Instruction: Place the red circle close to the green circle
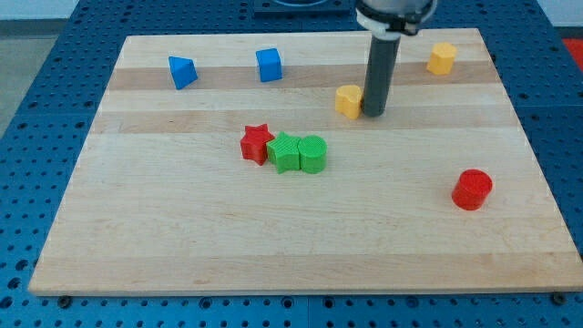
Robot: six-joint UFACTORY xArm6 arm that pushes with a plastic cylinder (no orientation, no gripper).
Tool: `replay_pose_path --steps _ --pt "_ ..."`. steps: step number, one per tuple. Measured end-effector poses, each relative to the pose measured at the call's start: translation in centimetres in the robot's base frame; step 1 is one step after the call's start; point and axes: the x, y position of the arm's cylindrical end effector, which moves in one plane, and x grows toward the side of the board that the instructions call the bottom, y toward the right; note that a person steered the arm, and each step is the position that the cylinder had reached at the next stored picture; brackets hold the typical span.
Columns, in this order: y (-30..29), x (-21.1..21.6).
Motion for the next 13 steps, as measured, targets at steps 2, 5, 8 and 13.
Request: replay_pose_path --steps 2,5,8,13 --pt "2.5 0.9" --pt "19.7 1.2" --pt "19.7 13.8" --pt "14.6 16.6"
